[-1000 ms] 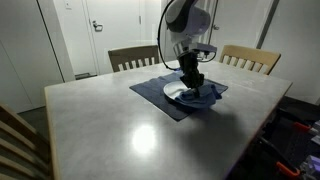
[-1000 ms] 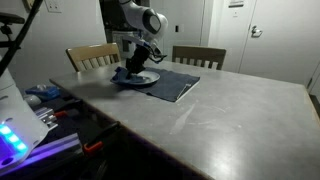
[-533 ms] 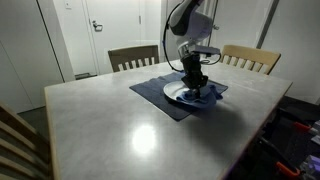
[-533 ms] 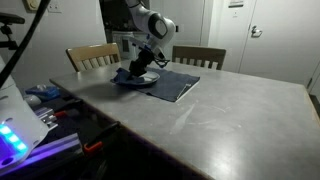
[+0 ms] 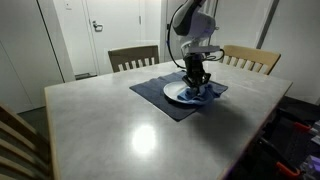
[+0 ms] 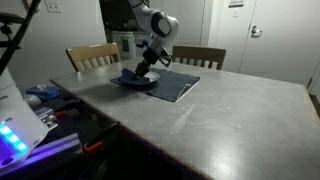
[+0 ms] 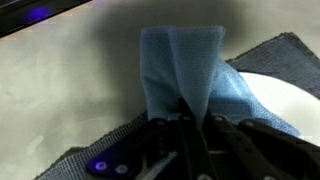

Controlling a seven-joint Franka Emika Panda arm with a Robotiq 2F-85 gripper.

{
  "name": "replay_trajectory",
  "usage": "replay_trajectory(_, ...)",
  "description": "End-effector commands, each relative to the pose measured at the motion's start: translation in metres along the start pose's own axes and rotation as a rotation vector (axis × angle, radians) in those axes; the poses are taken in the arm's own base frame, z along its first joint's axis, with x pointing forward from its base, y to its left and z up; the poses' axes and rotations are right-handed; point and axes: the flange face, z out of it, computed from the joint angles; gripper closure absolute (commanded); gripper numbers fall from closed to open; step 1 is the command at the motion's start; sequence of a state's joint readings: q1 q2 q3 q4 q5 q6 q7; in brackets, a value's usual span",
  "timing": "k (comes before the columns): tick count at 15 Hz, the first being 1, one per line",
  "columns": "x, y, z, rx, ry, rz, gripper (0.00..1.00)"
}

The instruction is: Wipe the white plate with the blue towel

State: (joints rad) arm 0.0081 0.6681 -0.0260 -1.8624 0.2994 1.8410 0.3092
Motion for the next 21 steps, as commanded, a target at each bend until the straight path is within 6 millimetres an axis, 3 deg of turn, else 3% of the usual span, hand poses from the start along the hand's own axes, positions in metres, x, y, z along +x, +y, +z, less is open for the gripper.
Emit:
replay_trajectory(1,-0.006,-0.004,-0.009,-0.087,0.108,0.109,0.97)
replay_trajectory(7,-0.006,-0.032,-0.026,-0.149,0.328,0.17,0.97)
replay_trajectory(13,0.006,-0.058,-0.035,-0.087,0.504,0.095,0.97)
replay_trajectory(21,0.005,-0.077,-0.043,-0.11,0.521,-0.091,0.97)
